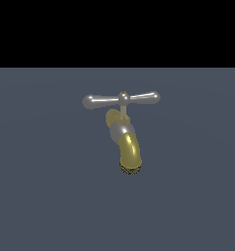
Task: Turn on the faucet by rotating a designated handle.
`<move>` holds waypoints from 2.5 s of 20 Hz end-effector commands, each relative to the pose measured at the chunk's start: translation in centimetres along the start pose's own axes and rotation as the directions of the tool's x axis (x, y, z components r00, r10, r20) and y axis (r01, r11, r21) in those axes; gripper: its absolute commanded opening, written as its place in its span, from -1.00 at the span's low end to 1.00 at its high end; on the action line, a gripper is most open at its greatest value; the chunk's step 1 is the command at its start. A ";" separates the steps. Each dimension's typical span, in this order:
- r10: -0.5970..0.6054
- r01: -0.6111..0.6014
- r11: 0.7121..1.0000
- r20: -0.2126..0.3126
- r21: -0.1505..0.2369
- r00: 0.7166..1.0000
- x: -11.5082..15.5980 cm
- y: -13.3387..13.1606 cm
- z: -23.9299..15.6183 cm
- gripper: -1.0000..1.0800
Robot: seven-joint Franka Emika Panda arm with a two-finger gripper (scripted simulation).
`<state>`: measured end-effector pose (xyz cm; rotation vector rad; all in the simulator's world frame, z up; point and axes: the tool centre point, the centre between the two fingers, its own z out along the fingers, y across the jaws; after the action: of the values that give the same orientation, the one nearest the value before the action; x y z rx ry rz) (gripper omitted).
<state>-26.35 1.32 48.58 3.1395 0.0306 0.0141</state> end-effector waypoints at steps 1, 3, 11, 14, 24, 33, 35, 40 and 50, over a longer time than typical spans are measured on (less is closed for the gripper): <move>0.000 0.000 1.000 0.000 0.000 1.000 0.0 0.0 0.0 -1.00; 0.002 -0.002 1.000 0.000 0.000 1.000 0.0 0.0 0.0 -1.00; 0.056 -0.056 0.998 0.001 0.000 0.998 0.7 -1.0 1.2 -1.00; 0.094 -0.094 0.996 0.001 0.000 0.996 1.2 -1.7 2.1 -1.00; 0.288 -0.288 0.958 0.003 0.001 0.958 4.4 -4.8 6.5 -1.00; 0.475 -0.475 0.880 0.006 0.002 0.880 8.3 -7.4 11.0 -1.00; 0.514 -0.514 0.858 0.006 0.002 0.858 9.2 -7.9 12.0 -1.00; 0.605 -0.605 0.796 0.008 0.002 0.796 11.6 -8.8 14.5 -1.00; 0.758 -0.758 0.652 0.010 0.002 0.652 16.4 -9.8 19.2 -1.00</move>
<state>-10.67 11.30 30.24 2.8950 -1.2382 0.0006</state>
